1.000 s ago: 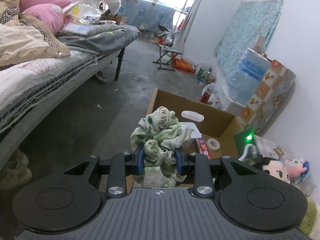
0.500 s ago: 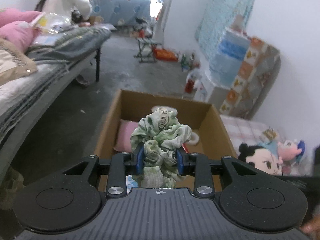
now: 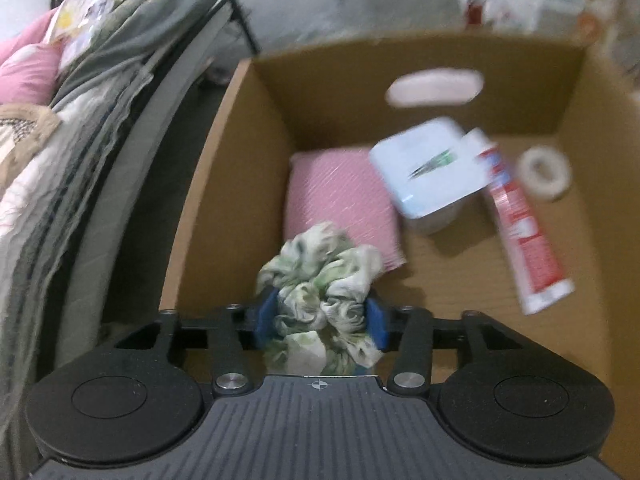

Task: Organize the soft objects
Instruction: 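Lower the scrunchie into the cardboard box with the left gripper, then move both grippers back to the bed toward the blue towel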

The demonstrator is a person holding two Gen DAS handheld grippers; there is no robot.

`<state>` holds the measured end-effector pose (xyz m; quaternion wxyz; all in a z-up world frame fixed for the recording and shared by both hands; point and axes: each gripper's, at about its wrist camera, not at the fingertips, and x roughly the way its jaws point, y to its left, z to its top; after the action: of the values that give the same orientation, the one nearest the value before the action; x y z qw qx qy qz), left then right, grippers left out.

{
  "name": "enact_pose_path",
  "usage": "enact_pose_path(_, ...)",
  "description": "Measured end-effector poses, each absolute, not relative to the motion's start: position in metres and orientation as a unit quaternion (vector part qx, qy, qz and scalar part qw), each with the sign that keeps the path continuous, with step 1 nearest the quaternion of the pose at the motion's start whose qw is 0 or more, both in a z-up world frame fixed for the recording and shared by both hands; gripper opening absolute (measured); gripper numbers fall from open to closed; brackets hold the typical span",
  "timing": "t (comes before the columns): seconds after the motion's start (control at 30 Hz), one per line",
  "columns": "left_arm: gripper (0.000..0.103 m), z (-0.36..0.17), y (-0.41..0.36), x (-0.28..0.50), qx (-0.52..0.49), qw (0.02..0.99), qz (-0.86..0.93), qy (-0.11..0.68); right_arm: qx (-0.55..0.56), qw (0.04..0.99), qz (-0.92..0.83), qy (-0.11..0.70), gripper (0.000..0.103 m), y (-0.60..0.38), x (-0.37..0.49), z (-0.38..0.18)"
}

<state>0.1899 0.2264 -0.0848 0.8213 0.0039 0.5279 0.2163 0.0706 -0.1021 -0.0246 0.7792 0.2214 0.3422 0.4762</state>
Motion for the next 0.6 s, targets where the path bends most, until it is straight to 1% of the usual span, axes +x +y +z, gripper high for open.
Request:
enact_pose_path(0.03,0.067,-0.09,0.227,0.193,0.014,0.815,0.224,0.534,0.223,0.781,0.473,0.342,0.09,-0.107,0.07,-0.027)
enact_pose_path(0.1,0.08,-0.093,0.221,0.193,0.044,0.815,0.226,0.531,0.228,0.782,0.468,0.342,0.09,-0.115,0.072,-0.032)
enact_pose_path(0.27,0.082,-0.078,0.215,0.181,0.053,0.83,0.222,0.508,0.238,0.785,0.461,0.338,0.09,-0.132,0.072,-0.039)
enact_pose_path(0.37,0.083,-0.069,0.213,0.176,0.039,0.837,0.214,0.502,0.242,0.787,0.456,0.339,0.09,-0.136,0.073,-0.044)
enact_pose_path(0.53,0.081,-0.091,0.216,0.193,-0.031,0.808,0.2,0.554,0.252,0.789,0.445,0.34,0.09,-0.145,0.073,-0.052)
enact_pose_path(0.6,0.081,-0.093,0.215,0.196,-0.036,0.804,0.213,0.554,0.254,0.795,0.435,0.338,0.09,-0.152,0.069,-0.054)
